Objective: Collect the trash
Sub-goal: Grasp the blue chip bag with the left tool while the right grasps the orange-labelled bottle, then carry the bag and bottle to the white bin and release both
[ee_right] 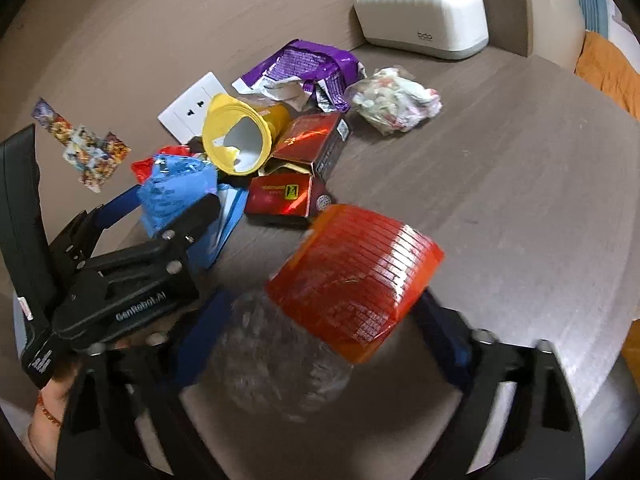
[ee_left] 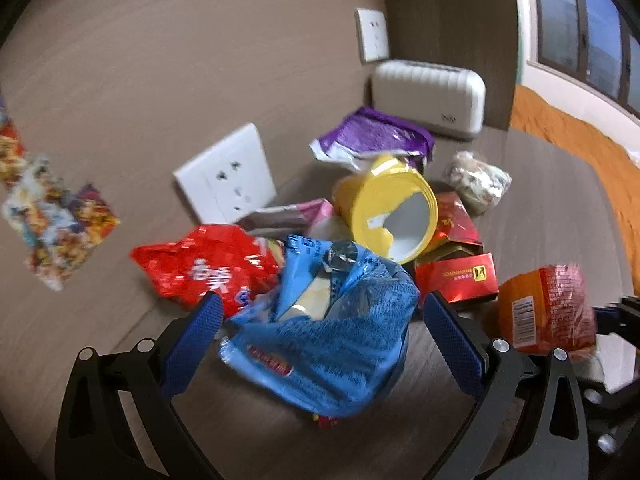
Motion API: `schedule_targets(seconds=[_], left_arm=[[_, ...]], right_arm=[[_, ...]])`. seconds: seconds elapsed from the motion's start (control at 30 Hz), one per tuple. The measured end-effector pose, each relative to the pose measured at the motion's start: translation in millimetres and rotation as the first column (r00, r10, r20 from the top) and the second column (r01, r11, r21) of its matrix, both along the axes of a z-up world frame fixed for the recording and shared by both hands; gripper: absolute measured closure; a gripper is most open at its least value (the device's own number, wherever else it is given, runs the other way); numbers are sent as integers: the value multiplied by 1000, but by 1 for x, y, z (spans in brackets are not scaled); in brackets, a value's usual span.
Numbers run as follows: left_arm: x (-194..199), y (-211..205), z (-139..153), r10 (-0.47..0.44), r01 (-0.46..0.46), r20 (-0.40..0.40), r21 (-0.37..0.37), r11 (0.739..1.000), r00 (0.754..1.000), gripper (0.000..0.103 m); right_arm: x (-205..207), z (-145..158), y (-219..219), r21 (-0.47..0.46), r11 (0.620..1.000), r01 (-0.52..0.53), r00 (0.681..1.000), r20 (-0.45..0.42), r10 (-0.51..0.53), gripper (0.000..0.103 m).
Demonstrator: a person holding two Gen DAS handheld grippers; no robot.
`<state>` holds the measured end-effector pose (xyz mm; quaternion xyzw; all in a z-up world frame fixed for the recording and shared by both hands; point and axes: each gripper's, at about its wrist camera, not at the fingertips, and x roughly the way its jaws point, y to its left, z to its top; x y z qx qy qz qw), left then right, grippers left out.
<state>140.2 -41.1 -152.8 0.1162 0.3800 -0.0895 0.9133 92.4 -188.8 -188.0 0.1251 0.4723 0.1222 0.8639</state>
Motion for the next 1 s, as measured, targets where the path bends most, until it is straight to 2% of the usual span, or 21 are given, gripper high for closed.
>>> schedule_targets(seconds=[0.03,0.23,0.4,0.63,0.8,1.0], left_arm=[[2,0,-2,-7,7,-8,-2,1000,1000,16],[4,7,-6,-13,12,-19,-47,999,1000,22],[-9,10,6,-5,3,-17,-64,998,1000,23],[-42,-9,46,-13,14,24,-64,998,1000,23],[-59,-43,68,-58,61,76,-35,998,995,23],[-72,-97,76,-183,188,81,-72,979,980,23]], right_arm=[[3,0,4,-8,1000,-5,1000,6,5,37],[5,6,6,-24,1000,-11,1000,25,12,52],[-3,23,-6,-11,1000,-14,999,50,14,52],[-28,63,-29,-7,1000,-1,990,140,2,52],[-47,87,-64,-5,999,53,980,193,-51,52],[-75,98,-116,-14,989,150,964,223,-144,52]])
